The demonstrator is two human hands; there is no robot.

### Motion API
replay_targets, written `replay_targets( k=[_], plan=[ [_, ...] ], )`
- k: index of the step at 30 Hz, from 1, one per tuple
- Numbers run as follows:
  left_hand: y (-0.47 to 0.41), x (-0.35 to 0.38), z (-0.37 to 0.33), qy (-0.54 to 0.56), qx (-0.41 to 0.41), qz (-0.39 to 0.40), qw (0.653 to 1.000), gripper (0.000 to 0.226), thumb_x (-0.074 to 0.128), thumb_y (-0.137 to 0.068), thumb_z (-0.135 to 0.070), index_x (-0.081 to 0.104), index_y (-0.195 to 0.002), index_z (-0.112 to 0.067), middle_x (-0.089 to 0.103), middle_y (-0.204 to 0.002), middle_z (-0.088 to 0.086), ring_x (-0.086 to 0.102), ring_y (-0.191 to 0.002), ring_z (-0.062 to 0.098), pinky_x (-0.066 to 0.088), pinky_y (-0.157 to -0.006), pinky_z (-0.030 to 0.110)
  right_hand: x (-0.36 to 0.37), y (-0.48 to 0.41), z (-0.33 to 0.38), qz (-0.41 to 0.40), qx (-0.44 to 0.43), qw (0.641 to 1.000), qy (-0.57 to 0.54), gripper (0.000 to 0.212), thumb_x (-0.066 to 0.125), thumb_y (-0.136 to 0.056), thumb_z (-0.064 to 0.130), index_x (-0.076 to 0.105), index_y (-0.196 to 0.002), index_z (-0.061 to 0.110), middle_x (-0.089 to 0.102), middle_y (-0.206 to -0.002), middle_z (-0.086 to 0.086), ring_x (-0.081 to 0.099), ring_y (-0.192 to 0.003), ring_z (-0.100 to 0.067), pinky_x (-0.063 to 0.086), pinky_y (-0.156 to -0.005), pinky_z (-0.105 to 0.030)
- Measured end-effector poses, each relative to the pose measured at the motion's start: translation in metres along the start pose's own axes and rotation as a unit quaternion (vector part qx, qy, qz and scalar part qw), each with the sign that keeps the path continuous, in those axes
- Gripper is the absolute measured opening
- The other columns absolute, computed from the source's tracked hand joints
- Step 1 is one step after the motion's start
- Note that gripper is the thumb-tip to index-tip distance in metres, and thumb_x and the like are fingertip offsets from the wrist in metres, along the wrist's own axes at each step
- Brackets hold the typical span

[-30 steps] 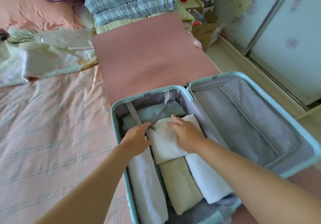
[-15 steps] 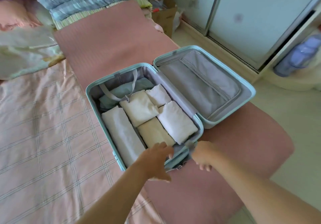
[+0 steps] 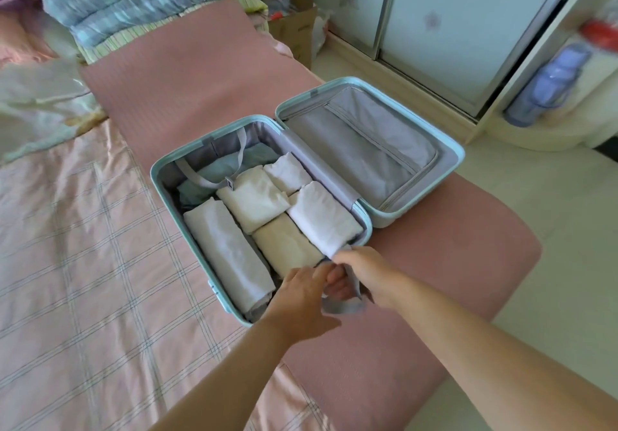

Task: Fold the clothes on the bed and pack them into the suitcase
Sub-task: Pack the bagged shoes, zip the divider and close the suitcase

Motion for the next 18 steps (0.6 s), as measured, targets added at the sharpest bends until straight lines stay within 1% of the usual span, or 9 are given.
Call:
replay_targets(
  k=[3,6,9,11,12,13,15,16,18],
  plan=[
    [-0.01,-0.028,-0.011,0.188,-0.116,-0.073,0.973,0.046,0.07,-0.084,-0.032,0.046,-0.122,-0.042,0.064,-0.098,-0.021,0.063,-0.083,0.004,0.053,-0.072,0.022,0.006,-0.004,0.038,0.005,0.012,0.997,-0.073,0.022,0.061,-0.096,0.017,0.068,-0.103,-0.002,0.072,-0.091,-0.023,0.069,-0.068,-0.025,0.058,-0.062,-0.031],
    [-0.021,-0.057,-0.005,0.243,-0.129,-0.109,0.955,0.042,0.067,-0.09,-0.025,0.045,-0.121,-0.043,0.064,-0.092,-0.016,0.064,-0.065,0.008,0.052,-0.061,0.025,0.016,-0.019,0.075,-0.001,0.021,0.995,-0.1,0.032,0.051,-0.101,0.032,0.064,-0.1,0.003,0.068,-0.08,-0.017,0.066,-0.064,-0.026,0.056,-0.057,-0.034],
    [-0.04,-0.082,0.015,0.326,-0.196,-0.132,0.915,0.022,0.061,-0.096,-0.017,0.059,-0.114,-0.028,0.069,-0.095,-0.006,0.065,-0.058,0.014,0.049,-0.053,0.02,0.021,-0.041,0.099,-0.059,0.023,0.985,0.159,0.047,0.041,-0.095,0.045,0.068,-0.087,0.007,0.074,-0.074,-0.008,0.062,-0.058,-0.024,0.049,-0.055,-0.026],
    [-0.054,-0.096,0.035,0.392,-0.245,-0.146,0.874,0.023,0.052,-0.096,-0.003,0.067,-0.11,-0.013,0.072,-0.088,0.002,0.063,-0.056,0.014,0.054,-0.058,0.021,0.024,-0.057,0.108,-0.133,-0.05,0.918,0.37,0.045,0.04,-0.09,0.049,0.063,-0.073,0.015,0.07,-0.068,0.001,0.058,-0.062,-0.019,0.043,-0.059,-0.027],
    [-0.059,-0.102,0.046,0.414,-0.262,-0.146,0.86,0.026,0.049,-0.095,0.002,0.069,-0.109,-0.01,0.072,-0.084,0.004,0.061,-0.055,0.013,0.056,-0.061,0.022,0.028,-0.066,0.111,-0.151,-0.102,0.89,0.418,0.042,0.041,-0.09,0.052,0.059,-0.072,0.019,0.064,-0.074,0.005,0.056,-0.068,-0.017,0.04,-0.06,-0.028],
    [-0.064,-0.106,0.056,0.422,-0.273,-0.137,0.853,0.027,0.048,-0.094,0.003,0.068,-0.108,-0.009,0.072,-0.081,0.004,0.061,-0.055,0.012,0.056,-0.062,0.021,0.032,-0.076,0.113,-0.135,-0.138,0.888,0.416,0.04,0.044,-0.092,0.054,0.061,-0.078,0.021,0.062,-0.085,0.006,0.057,-0.078,-0.017,0.041,-0.064,-0.03],
    [-0.072,-0.111,0.073,0.413,-0.282,-0.107,0.86,0.025,0.048,-0.095,0.002,0.059,-0.112,-0.013,0.073,-0.076,0.003,0.064,-0.056,0.014,0.053,-0.06,0.02,0.045,-0.094,0.115,-0.032,-0.141,0.921,0.363,0.046,0.046,-0.094,0.057,0.07,-0.098,0.018,0.067,-0.102,0.004,0.062,-0.096,-0.017,0.045,-0.079,-0.031],
    [-0.076,-0.112,0.084,0.399,-0.282,-0.092,0.868,0.024,0.047,-0.095,0.002,0.051,-0.113,-0.014,0.073,-0.074,0.003,0.065,-0.057,0.015,0.051,-0.058,0.021,0.052,-0.103,0.115,0.027,-0.122,0.925,0.358,0.05,0.047,-0.094,0.057,0.071,-0.098,0.013,0.07,-0.097,0.001,0.064,-0.093,-0.017,0.046,-0.083,-0.034],
    [-0.084,-0.113,0.105,0.365,-0.284,-0.073,0.884,0.027,0.05,-0.092,0.004,0.038,-0.111,-0.011,0.072,-0.068,0.004,0.066,-0.056,0.018,0.049,-0.057,0.025,0.061,-0.124,0.115,0.103,-0.112,0.913,0.378,0.047,0.055,-0.095,0.05,0.074,-0.084,0.008,0.072,-0.077,0.0,0.065,-0.074,-0.013,0.051,-0.079,-0.032]
  ],
)
Point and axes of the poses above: each hand's wrist, its own y-axis away from the middle knuckle, its own x-axis out of the palm, z = x × y, the point moved 2 cm from there along -y, towards the middle knuckle
